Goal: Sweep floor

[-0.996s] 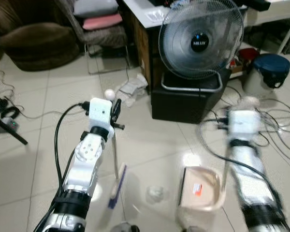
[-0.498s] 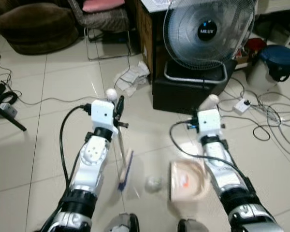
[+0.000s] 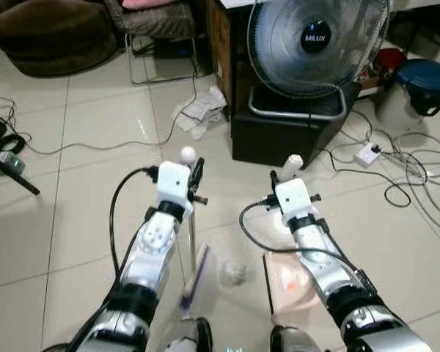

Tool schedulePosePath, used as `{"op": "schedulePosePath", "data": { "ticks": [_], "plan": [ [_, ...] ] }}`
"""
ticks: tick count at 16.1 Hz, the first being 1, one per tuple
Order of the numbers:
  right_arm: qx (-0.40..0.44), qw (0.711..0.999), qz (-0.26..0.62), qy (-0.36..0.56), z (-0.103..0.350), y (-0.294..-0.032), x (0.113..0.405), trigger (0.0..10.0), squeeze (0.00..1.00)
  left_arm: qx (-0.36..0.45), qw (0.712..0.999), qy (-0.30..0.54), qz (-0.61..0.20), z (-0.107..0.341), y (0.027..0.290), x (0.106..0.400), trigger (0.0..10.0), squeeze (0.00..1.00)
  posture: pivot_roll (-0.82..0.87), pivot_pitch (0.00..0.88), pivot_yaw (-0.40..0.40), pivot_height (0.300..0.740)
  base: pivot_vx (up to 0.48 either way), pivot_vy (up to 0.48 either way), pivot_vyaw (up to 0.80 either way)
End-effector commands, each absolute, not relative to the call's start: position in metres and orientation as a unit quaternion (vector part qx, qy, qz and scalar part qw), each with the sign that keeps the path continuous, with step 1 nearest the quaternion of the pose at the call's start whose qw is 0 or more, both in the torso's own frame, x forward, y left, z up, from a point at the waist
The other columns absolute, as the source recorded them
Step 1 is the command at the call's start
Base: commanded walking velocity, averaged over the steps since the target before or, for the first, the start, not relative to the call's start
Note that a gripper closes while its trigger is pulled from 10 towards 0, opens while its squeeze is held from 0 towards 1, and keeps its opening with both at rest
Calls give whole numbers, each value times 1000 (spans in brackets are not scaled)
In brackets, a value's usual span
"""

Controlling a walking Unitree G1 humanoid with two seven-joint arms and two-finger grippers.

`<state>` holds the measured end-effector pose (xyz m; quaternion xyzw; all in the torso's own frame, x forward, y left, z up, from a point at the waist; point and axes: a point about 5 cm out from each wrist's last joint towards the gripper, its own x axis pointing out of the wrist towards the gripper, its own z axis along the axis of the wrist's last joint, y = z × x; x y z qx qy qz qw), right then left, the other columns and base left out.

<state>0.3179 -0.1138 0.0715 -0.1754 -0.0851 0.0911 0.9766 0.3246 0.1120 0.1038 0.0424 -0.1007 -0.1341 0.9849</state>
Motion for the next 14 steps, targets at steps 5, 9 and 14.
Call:
{"op": "schedulePosePath", "data": {
  "ticks": [5, 9, 14],
  "plan": [
    [-102, 986, 96, -94, 73, -96, 317, 10000, 0, -78, 983, -90, -143, 104, 100, 328, 10000, 0, 23, 207, 80, 740, 0, 0, 0],
    [-94, 986, 100, -91, 72, -93, 315, 10000, 0, -130, 974, -75, -170, 102, 93, 325, 10000, 0, 27, 203, 78, 740, 0, 0, 0],
    [-68, 991, 61, -93, 73, -110, 317, 10000, 0, -182, 963, -76, -186, 106, 91, 325, 10000, 0, 15, 192, 78, 740, 0, 0, 0]
  ]
}}
